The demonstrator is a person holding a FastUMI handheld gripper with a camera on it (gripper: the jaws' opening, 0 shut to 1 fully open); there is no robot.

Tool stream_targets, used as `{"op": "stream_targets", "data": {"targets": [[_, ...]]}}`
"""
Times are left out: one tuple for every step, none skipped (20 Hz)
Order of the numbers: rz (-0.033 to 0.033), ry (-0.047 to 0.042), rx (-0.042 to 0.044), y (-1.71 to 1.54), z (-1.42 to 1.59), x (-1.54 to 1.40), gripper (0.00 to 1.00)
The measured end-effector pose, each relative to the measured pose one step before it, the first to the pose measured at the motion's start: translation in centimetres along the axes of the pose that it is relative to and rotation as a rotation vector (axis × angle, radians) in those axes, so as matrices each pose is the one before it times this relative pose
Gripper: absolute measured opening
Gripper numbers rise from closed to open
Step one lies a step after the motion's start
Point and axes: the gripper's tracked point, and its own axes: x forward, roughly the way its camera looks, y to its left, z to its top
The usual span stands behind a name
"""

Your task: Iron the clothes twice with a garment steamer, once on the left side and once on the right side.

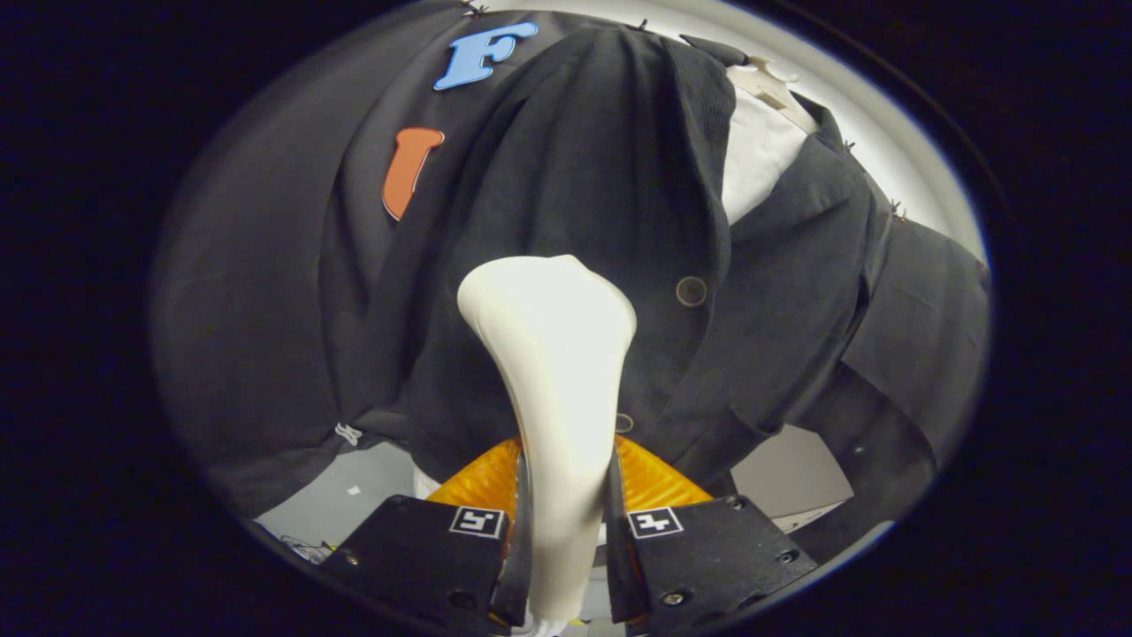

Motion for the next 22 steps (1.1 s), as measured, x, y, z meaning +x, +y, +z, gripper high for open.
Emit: {"op": "stream_targets", "data": {"targets": [[-0.00030, 0.00881, -0.01162, 0.151, -0.685, 0.197, 0.38], [-0.00074, 0.00721, -0.00442, -0.075, -0.322, 0.251, 0.38], [0.00026, 0.00752, -0.00418, 0.159, -0.814, 0.290, 0.37], [0.00066, 0.00975, -0.00996, 0.339, -0.778, 0.225, 0.37], [0.00464, 0.00849, -0.00443, 0.406, -0.896, 0.094, 0.38], [0.00531, 0.00645, 0.00388, 0.830, -0.896, 0.172, 0.37], [0.00015, 0.00960, -0.00979, 0.365, -0.748, 0.250, 0.38], [0.00117, 0.00757, -0.00761, 0.081, -0.599, 0.265, 0.38], [0.00234, 0.00760, -0.00655, 0.209, -0.513, 0.259, 0.38], [0.00146, 0.00703, -0.00277, 0.258, -0.530, 0.139, 0.38], [0.00384, 0.01109, -0.00640, 0.449, -0.654, 0.267, 0.38], [0.00294, 0.01688, -0.00242, 0.177, -0.600, -0.319, 0.38], [0.00182, 0.01051, -0.00293, 0.133, -0.609, 0.305, 0.38], [-0.00137, 0.00719, -0.00616, 0.267, -0.399, 0.371, 0.38], [0.00104, 0.00636, -0.00164, 0.489, -0.353, 0.380, 0.38], [0.00164, 0.00602, -0.00138, 0.288, -0.368, 0.258, 0.37], [0.00199, 0.00822, 0.00093, 0.273, -0.500, 0.234, 0.37], [0.00582, 0.00676, 0.00440, 0.355, -0.537, 0.237, 0.37], [0.00344, 0.00759, -0.00456, 0.277, -0.647, 0.325, 0.37], [0.00726, 0.01052, -0.00279, 0.279, -0.723, 0.266, 0.37], [0.00659, 0.00938, 0.00256, 0.455, -0.704, 0.361, 0.37], [0.00602, 0.01315, -0.00122, 0.090, -0.910, 0.244, 0.38]]}}
